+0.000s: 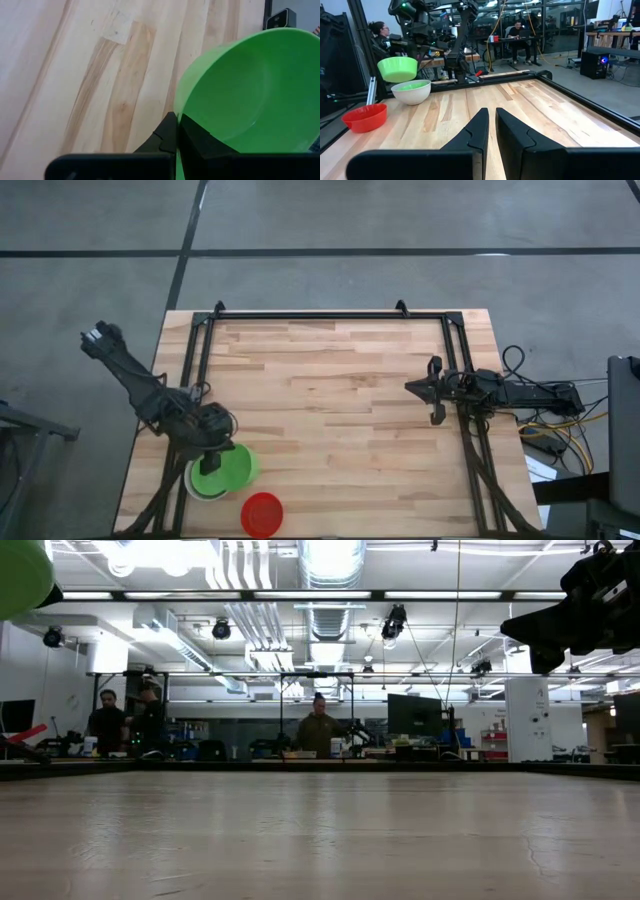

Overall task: Nest bowls inside each other
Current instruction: Stack the green bowl on the other green bowl

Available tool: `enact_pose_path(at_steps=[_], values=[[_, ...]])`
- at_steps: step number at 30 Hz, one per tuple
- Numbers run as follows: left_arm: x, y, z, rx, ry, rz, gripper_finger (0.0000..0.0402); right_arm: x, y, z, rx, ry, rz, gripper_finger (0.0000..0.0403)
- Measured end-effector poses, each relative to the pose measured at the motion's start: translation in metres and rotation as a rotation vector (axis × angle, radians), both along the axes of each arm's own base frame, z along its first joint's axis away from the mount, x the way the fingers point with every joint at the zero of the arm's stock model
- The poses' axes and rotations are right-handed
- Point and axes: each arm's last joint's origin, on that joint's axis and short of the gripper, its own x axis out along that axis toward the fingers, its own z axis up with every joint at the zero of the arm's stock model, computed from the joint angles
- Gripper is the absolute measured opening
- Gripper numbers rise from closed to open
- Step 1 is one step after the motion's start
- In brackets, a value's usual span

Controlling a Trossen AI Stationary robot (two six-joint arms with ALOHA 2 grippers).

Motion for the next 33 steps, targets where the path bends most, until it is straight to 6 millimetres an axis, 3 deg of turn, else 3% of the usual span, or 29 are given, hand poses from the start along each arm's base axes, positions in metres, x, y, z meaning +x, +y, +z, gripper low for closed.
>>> enact_pose_path(at_steps=[14, 33], values=[[-0.016, 0.005, 0.003, 0.018, 0.002, -0.011, 0.0005, 0.000, 0.000, 0.000, -0.001, 0.000, 0.000, 0.0034], [-0.037, 0.002, -0.010, 0.145, 0.079, -0.227, 0.0005, 0.000, 0.000, 0.000, -0.002, 0.000, 0.000, 0.0034]])
